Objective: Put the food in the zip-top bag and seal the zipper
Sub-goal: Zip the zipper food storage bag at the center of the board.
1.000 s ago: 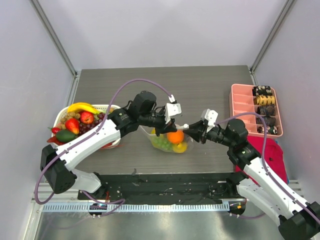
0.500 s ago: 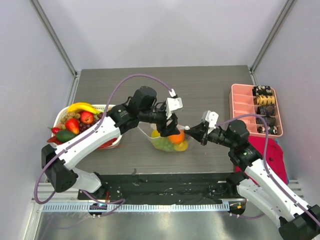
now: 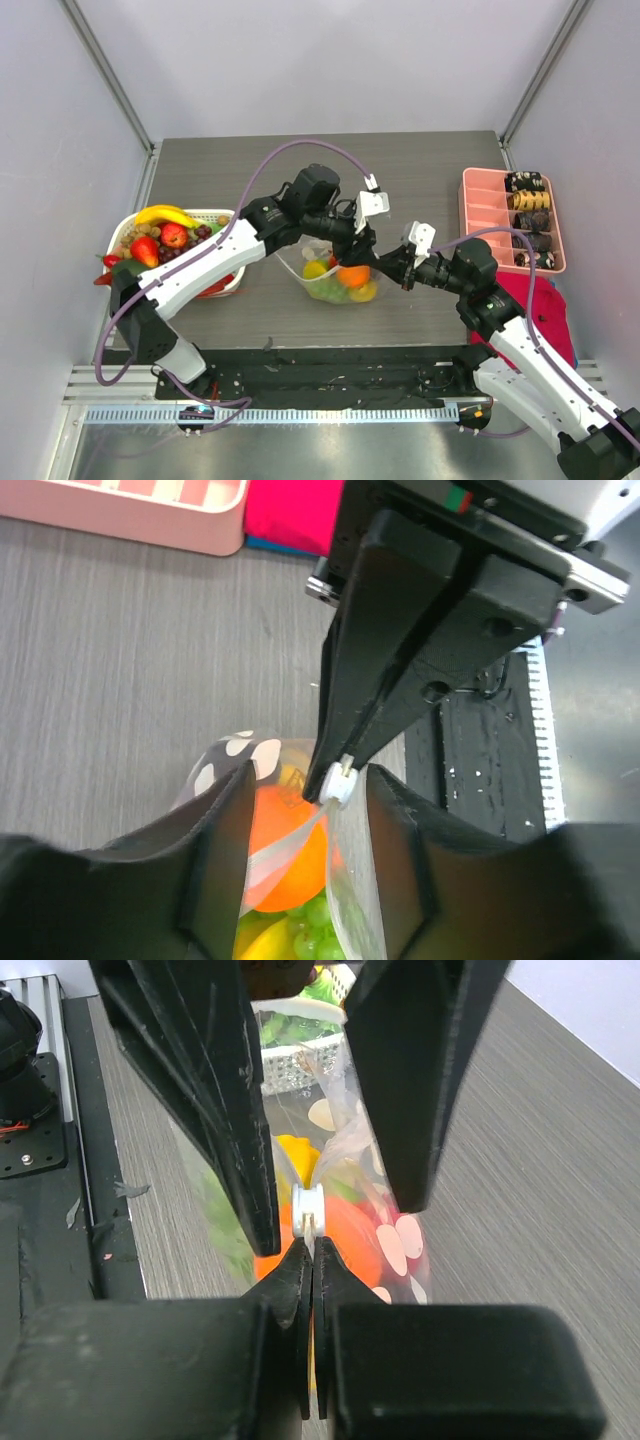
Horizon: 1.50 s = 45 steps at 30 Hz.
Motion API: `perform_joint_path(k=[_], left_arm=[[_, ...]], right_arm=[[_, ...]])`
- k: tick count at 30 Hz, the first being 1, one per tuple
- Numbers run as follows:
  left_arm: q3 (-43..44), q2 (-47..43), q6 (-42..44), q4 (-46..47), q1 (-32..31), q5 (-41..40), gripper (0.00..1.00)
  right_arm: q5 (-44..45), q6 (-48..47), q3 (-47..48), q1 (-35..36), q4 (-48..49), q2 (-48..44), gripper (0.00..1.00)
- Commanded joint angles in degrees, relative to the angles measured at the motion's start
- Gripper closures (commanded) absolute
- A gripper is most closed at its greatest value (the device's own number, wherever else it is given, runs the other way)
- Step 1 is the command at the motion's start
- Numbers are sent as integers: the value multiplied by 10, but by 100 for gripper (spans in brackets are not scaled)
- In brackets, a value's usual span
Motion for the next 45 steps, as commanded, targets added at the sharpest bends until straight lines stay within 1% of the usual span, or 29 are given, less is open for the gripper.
perform_joint_path(k=[1,3,4,6,7,9,11,12,19,32,37,38,45], left_arm=[[6,-16,51,-7,-2,36,56],[1,-16,55,-5,-2,32,62],[1,-16,56,-7,-2,31,69],[-1,-17,66,-7,-3,30,76],[-2,-18,70,-9,-2,29,83],[1,-17,85,-26,-3,28,93],[2,-17,103,-39,-2,22,96],[-1,-19,108,-43,-1,21,99],[-35,-45,140,-66,6,-2,100],[-49,-68,158,-122,73,-19,100],[-64,-88,172,-141,104,-27,100],[-67,-90,176,-145,108,-30,100],[-80,-112,200,-170,150,-41,100]], right_arm=[[-1,-10,26,2,11,-12,99],[-2,-7,24,3,11,-14,99],[-1,-7,24,2,11,-14,99],[1,-6,24,2,10,-15,99],[4,-5,25,2,10,-16,99],[5,-4,24,3,9,-16,99],[11,-3,24,3,8,-19,99],[12,-2,23,3,8,-20,99],[26,-1,20,2,2,-33,99],[47,-8,10,3,-21,-62,99],[72,-9,7,3,-24,-76,99],[77,-10,7,3,-41,-78,99],[120,-11,6,2,-61,-89,99]])
